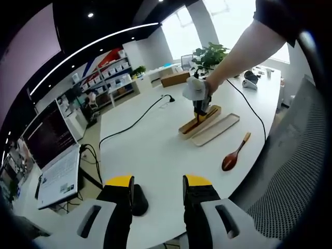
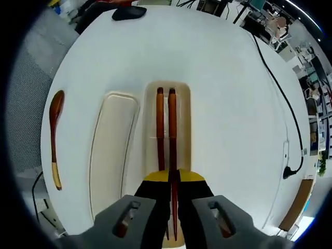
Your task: Arrange the utensils inside the cutlery case until each visible utensil rests in its matching compartment.
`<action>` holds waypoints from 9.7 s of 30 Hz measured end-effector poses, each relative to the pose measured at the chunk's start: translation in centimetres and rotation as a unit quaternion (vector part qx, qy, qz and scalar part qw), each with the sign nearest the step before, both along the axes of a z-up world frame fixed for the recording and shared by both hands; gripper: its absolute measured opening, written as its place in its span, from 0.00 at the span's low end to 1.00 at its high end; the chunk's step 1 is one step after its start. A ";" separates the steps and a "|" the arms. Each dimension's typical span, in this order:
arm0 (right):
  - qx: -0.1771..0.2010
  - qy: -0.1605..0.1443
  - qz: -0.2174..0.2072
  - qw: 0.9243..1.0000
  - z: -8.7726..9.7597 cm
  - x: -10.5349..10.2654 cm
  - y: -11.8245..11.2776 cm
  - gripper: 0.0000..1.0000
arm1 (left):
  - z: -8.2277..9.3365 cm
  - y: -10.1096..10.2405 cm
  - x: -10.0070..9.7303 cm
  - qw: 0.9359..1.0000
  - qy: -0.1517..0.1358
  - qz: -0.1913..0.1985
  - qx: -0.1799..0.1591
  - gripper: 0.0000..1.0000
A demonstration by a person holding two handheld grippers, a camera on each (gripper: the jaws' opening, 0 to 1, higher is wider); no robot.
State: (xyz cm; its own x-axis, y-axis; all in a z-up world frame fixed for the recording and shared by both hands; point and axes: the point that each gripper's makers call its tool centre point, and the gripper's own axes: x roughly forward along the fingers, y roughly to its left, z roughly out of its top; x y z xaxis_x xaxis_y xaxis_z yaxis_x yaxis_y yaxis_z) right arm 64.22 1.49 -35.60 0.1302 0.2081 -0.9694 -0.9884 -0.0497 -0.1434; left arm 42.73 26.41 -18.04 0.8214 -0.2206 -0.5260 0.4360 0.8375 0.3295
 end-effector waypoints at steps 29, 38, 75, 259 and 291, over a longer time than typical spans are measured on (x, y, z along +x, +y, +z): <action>0.044 -0.051 -0.047 0.997 4.0 -0.2 -1.2 0.17 | -0.3 0.4 0.3 1.000 -0.013 -0.006 -0.005 0.37; 0.061 -0.065 -0.055 0.995 5.6 -1.4 -0.8 0.19 | 0.6 -0.5 0.1 1.000 -0.021 -0.007 -0.006 0.37; 0.097 -0.070 -0.104 0.987 8.2 -8.3 -4.5 0.20 | 1.1 -0.8 0.0 0.999 -0.030 -0.015 -0.004 0.37; 0.053 0.068 0.001 0.996 -0.6 -21.1 1.9 0.09 | 1.1 -1.0 -0.2 0.999 -0.033 -0.019 -0.001 0.37; 0.043 0.070 -0.002 0.997 -0.7 -21.1 2.1 0.01 | 1.0 -0.8 -0.1 0.999 -0.030 -0.015 0.000 0.37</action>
